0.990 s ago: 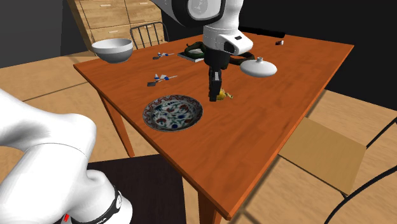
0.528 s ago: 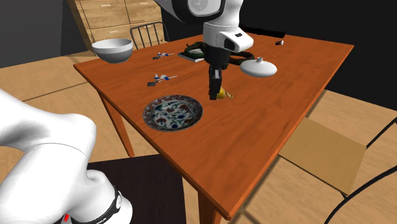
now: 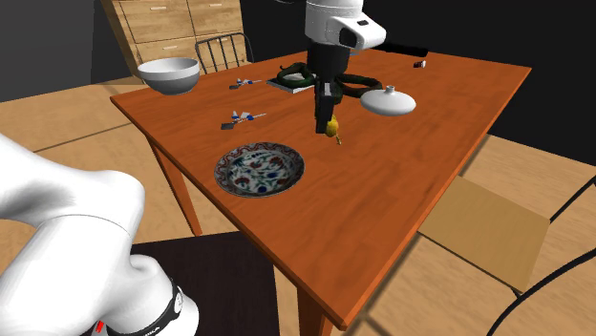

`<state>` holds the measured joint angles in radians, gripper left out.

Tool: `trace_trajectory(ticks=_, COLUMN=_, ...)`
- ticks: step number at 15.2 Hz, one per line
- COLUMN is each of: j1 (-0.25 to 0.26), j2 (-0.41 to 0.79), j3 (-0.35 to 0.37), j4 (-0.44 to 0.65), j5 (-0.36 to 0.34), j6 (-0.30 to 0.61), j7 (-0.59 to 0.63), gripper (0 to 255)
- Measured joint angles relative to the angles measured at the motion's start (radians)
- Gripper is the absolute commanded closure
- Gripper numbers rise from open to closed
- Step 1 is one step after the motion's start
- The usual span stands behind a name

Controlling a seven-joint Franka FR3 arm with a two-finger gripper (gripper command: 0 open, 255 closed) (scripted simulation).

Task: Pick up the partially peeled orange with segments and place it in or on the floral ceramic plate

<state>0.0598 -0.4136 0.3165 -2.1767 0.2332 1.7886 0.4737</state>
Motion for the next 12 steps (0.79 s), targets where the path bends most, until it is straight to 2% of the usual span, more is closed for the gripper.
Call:
trace_trajectory(ticks=8, j1=-0.005, j2=0.005, j3=-0.012, j4=0.113, j5=-0.01, j6=-0.109, j7=0.01, gripper=255)
trace_trajectory(ticks=12, j1=-0.001, j2=-0.079, j3=-0.036, j4=0.065, j5=0.001, j6=-0.147, j7=-0.01, gripper=255)
